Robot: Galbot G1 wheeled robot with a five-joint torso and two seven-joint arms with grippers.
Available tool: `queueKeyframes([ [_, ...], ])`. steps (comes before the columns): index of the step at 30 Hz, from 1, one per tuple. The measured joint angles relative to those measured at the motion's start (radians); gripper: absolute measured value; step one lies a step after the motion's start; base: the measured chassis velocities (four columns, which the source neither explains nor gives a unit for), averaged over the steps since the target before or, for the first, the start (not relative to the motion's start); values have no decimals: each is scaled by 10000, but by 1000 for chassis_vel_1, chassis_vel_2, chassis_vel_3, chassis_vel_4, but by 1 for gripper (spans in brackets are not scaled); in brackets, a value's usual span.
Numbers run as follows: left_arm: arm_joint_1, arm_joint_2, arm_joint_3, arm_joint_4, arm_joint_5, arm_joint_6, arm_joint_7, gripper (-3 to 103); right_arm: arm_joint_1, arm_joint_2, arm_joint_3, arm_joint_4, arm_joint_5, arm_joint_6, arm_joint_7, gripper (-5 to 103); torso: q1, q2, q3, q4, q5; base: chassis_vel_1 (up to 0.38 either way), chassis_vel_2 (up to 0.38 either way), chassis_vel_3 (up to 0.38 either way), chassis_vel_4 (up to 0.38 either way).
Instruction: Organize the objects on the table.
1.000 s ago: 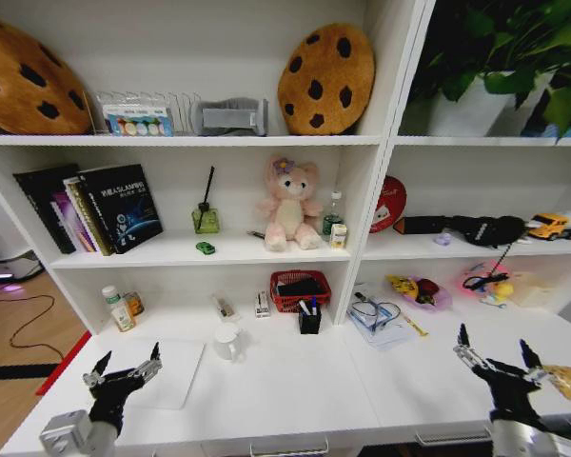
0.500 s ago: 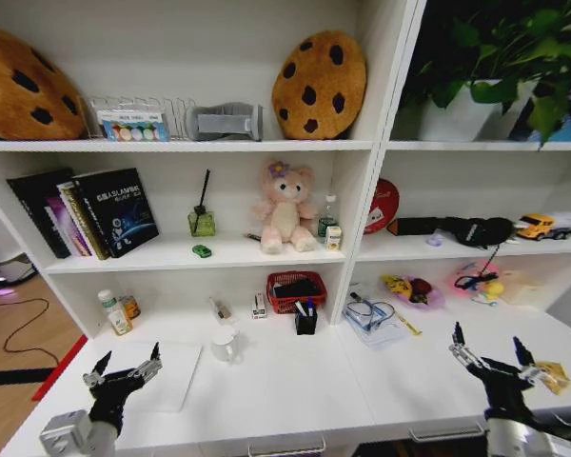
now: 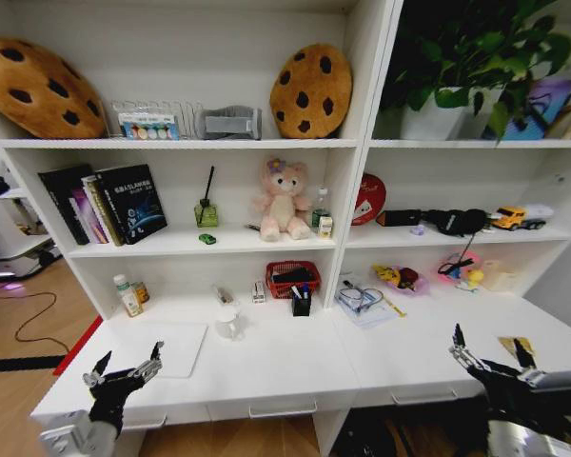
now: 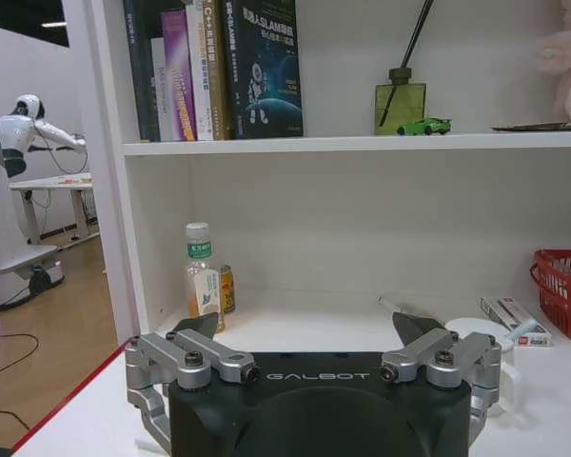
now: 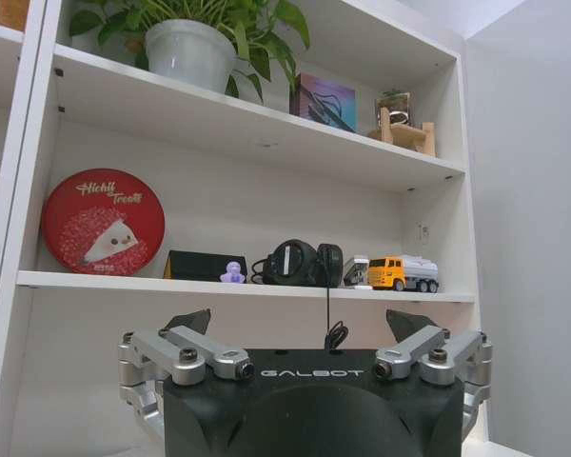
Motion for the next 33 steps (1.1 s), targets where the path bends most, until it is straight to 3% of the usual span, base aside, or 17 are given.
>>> queueKeyframes([
  [1,0,0,0,0,0,0,-2,100,-10,6,18,4,-32,1,-60,100,-7,2,-5,2,-12,187,-228,-174,181],
  [4,1,0,0,-1,0,0,2,100,-23,21,28,46,10,-6,-121,100,-9,-1,-5,-4,3,140,-145,-158,148],
  [11,1,0,0,0,0,0,-5,100,5,26,25,75,86,-15,-136,100,12,-19,-1,1,-4,-33,-10,24,16],
  [19,0,1,0,0,0,0,0,100,37,29,-22,75,106,-29,-125,100,7,-21,-4,1,-1,-153,-89,170,84],
  [33,0,0,0,-1,0,0,1,100,58,-19,-49,41,117,-41,-117,100,-3,-21,-9,3,2,-252,-278,248,265],
])
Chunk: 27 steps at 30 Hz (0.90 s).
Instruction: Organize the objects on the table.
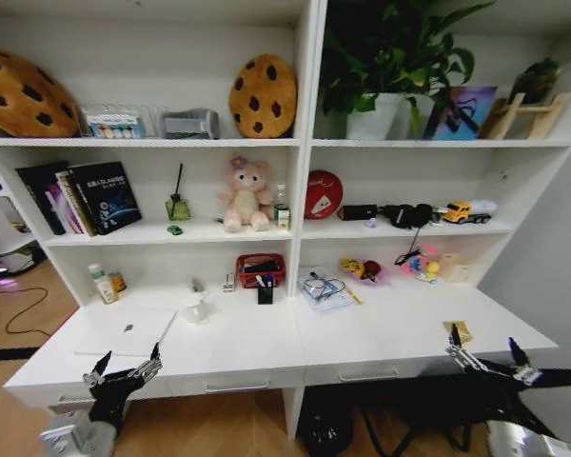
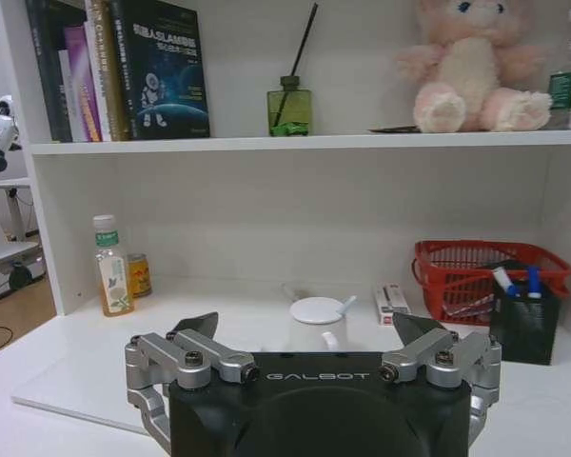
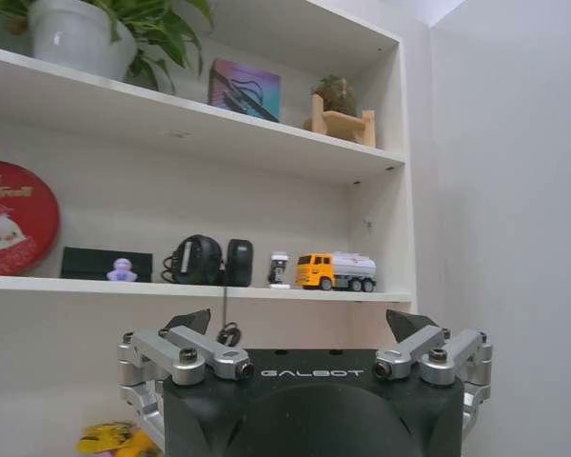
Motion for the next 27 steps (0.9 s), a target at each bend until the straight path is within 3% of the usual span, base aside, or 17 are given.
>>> queueKeyframes([
  [4,-1,1,0,1,0,0,-5,100,40,-57,-27,-2,-7,-13,-28,100,2,-2,0,-2,-15,-379,-348,387,367],
  [5,-1,0,1,0,0,0,3,100,85,-111,-37,-4,-4,-65,-80,100,-1,-2,-2,-1,14,-346,-339,371,325],
  [7,0,0,1,0,0,0,7,100,96,-169,-38,27,67,-181,-168,100,4,-5,0,-2,9,-335,-347,371,378],
  [8,-1,0,1,1,0,0,7,100,95,-218,-42,121,173,-341,-217,100,3,-5,0,-3,-13,-335,-347,344,378],
  [9,-1,0,2,1,-1,0,9,100,75,-307,-48,396,489,-917,-219,100,1,-4,-1,0,-8,-341,-330,233,274],
  [10,-1,0,2,1,-1,0,9,100,75,-307,-48,396,489,-917,-219,100,1,-4,-1,0,-8,-341,-330,233,274],
  [11,0,-1,2,-1,0,0,8,100,17,-409,-69,648,809,-1716,-45,100,0,-4,0,-1,16,-89,-252,233,274],
  [12,0,-1,4,-1,0,-1,13,100,-19,-623,-78,918,1123,-2785,269,100,2,-5,0,-4,2,-89,-169,153,78],
  [13,-1,0,4,0,0,0,13,100,2,-837,-82,1060,1347,-3360,450,100,2,-4,-1,-10,-8,-58,-169,117,16],
  [16,-1,0,4,0,-1,0,13,100,82,-1112,-81,1162,1580,-3868,682,100,0,-4,-1,-5,-7,-64,-114,117,16],
  [17,-1,-1,3,-1,0,-1,13,100,202,-1535,-71,1246,1973,-4554,952,100,0,-3,-2,-1,7,-67,20,4,31],
  [18,-1,1,0,0,0,0,8,100,386,-2268,-60,1262,2632,-5380,1456,100,0,-4,-2,0,-12,57,56,-40,-9],
  [19,-1,1,0,0,0,0,8,100,386,-2268,-60,1262,2632,-5380,1456,100,0,-4,-2,0,-12,57,56,-40,-9],
  [22,0,1,-3,1,0,0,2,100,738,-3526,-91,865,4182,-6284,1935,100,0,-3,-2,-2,1,99,85,-86,-66],
  [24,0,2,-3,2,0,0,1,100,872,-3897,-116,609,4533,-6384,1928,100,1,-4,-2,-1,-6,43,74,-91,-31],
  [27,0,2,-3,2,0,0,0,100,1460,-5061,-250,-401,5860,-6715,1804,100,0,-4,-1,-3,-1,0,0,0,0],
])
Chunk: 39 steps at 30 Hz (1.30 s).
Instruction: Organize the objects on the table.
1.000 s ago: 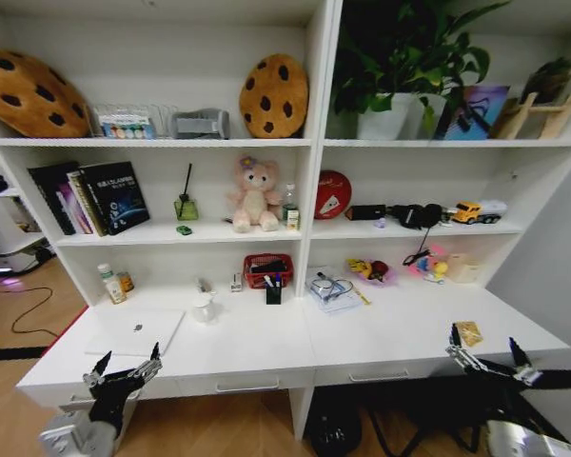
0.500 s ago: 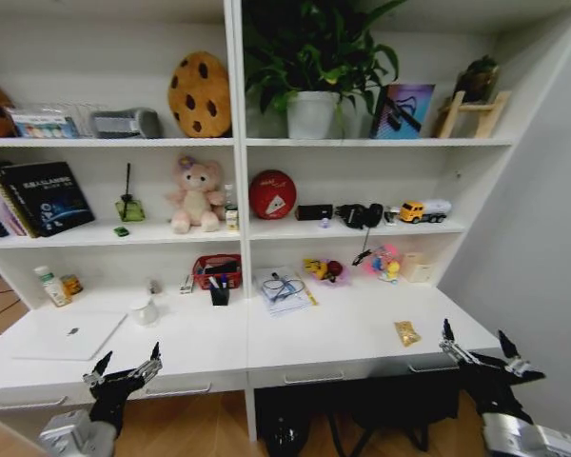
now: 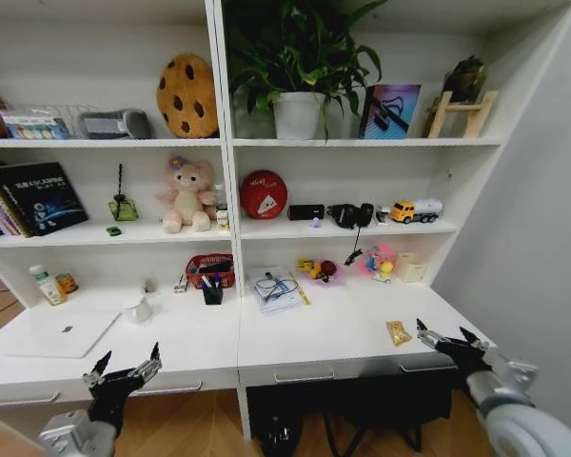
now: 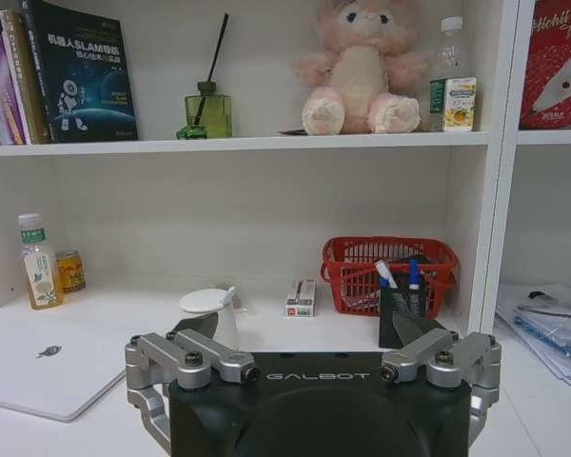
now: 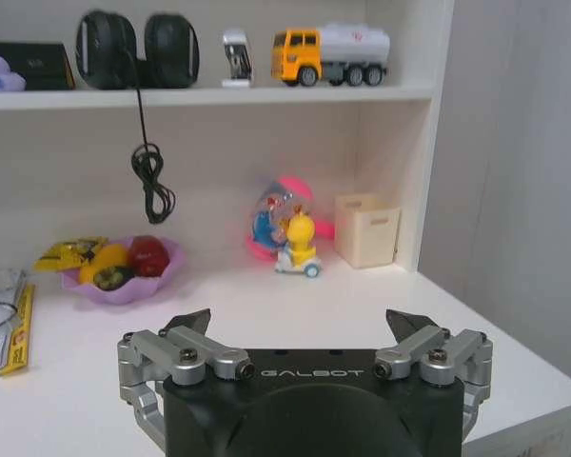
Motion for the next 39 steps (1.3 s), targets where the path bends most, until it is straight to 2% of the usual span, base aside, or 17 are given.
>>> queueKeyframes([
  [1,0,0,0,0,0,0,0,100,0,0,0,0,0,0,0,100,0,0,0,0,0,0,0,0,0],
  [2,0,0,1,0,0,0,0,100,268,-518,-80,-531,622,-134,-65,100,2,-1,1,4,4,0,0,0,0],
  [4,0,-1,3,-1,0,0,2,100,549,-1198,-190,-1371,1261,-198,-335,100,1,-1,0,3,1,-30,-26,61,43],
  [5,0,-1,3,-1,0,0,2,100,549,-1198,-190,-1371,1261,-198,-335,100,1,-1,0,3,1,-27,-28,61,43],
  [7,0,-1,4,-1,0,0,1,100,801,-1815,-424,-2332,1794,-212,-595,100,2,-1,1,2,2,0,0,0,0],
  [11,0,-1,4,-1,0,0,0,100,1090,-2167,-945,-3232,1669,-134,-1120,100,1,-1,-1,-5,-5,0,0,0,0],
  [16,0,-1,3,-1,0,0,-2,100,1676,-2195,-1707,-3874,1017,97,-1665,101,1,-1,0,2,0,0,0,0,0],
  [18,0,-1,3,-1,0,0,-1,100,2324,-2016,-2572,-4487,280,392,-2239,100,1,-1,-1,1,0,0,0,0,0],
  [19,0,-1,3,-1,0,0,-1,100,2324,-2016,-2572,-4487,280,392,-2239,100,1,-1,-1,1,0,0,0,0,0],
  [21,0,-1,3,-1,0,0,-1,100,3271,-1609,-3798,-5040,-36,536,-2533,98,1,-2,-1,2,-1,0,0,0,0],
  [30,0,-1,4,-1,0,0,-1,100,4462,-1156,-4927,-5969,-449,738,-2669,88,1,-2,-1,3,-3,0,0,0,0],
  [33,0,-1,3,-2,0,0,-1,100,4923,-1111,-5231,-6397,-491,809,-2703,78,1,-2,-1,1,-3,0,0,0,0],
  [36,0,-1,3,-1,0,0,-1,100,5052,-1111,-5334,-6516,-498,842,-2764,73,1,-2,-1,1,-3,0,0,0,0],
  [37,0,-1,4,-1,0,0,-1,100,5124,-1111,-5378,-6581,-498,880,-2842,62,0,-1,-1,1,-3,0,0,0,0],
  [38,0,-2,3,-1,0,0,-1,100,5141,-1111,-5388,-6593,-495,887,-2870,62,0,-2,-1,1,-3,0,0,0,0],
  [39,0,-1,3,-1,0,0,-1,100,5157,-1111,-5403,-6602,-492,893,-2905,57,0,-2,-1,0,-4,0,0,0,0],
])
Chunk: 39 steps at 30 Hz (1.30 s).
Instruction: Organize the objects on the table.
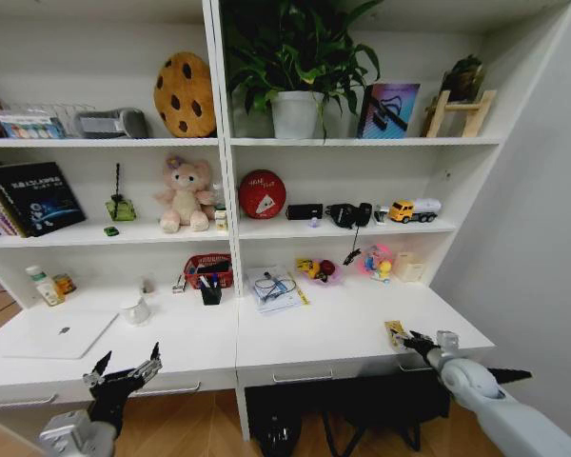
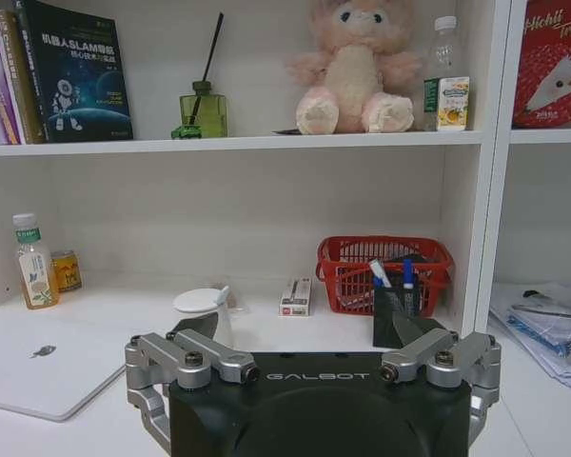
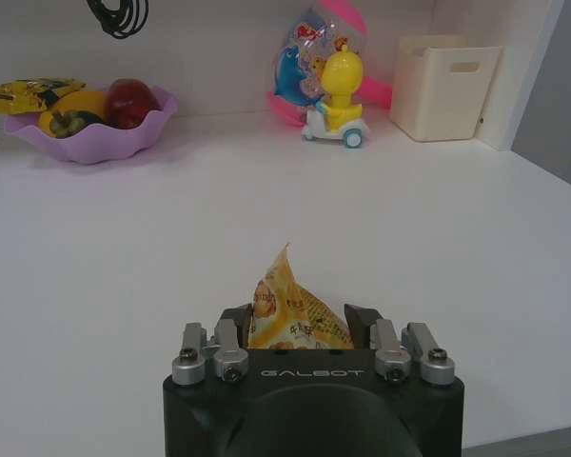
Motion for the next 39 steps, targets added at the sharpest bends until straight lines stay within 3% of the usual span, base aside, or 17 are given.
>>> queueKeyframes([
  [4,0,0,0,0,0,0,0,100,42,-20,-27,-11,19,9,-108,41,0,0,0,0,1,0,0,0,0],
  [5,0,0,0,0,0,0,0,100,42,-20,-27,-11,19,9,-108,41,0,0,0,0,1,0,0,0,0],
  [8,0,0,0,0,0,0,0,100,154,-38,-73,-57,44,12,-159,25,0,0,0,0,0,0,0,0,0],
  [10,0,0,0,0,0,0,0,100,163,-37,-78,-59,46,12,-161,25,0,0,0,0,1,0,0,0,0],
  [16,0,0,0,0,0,0,0,100,303,-38,-132,-55,98,24,-175,2,0,0,0,0,1,0,0,0,0],
  [24,0,0,0,0,0,0,0,100,887,-117,-341,227,102,111,-431,0,0,0,0,-3,1,0,0,0,0],
  [27,0,0,2,0,-1,0,1,100,1865,81,-989,230,153,328,-569,0,-1,0,-1,-2,-4,0,0,0,0],
  [33,0,0,0,0,0,0,-2,100,5217,1753,-3235,-1217,-137,675,-774,0,1,-1,1,10,-3,0,0,0,0],
  [34,0,0,0,0,0,0,-2,100,5217,1753,-3235,-1217,-137,675,-774,0,1,-1,1,10,-3,0,0,0,0],
  [36,0,0,0,-1,0,0,-4,100,6151,2579,-3616,-2264,-790,810,-1084,0,2,-2,1,6,-1,0,0,0,0],
  [39,0,0,0,-1,0,0,0,100,6612,3107,-3824,-2920,-1076,858,-1177,0,2,-1,2,-1,-3,0,0,0,0],
])
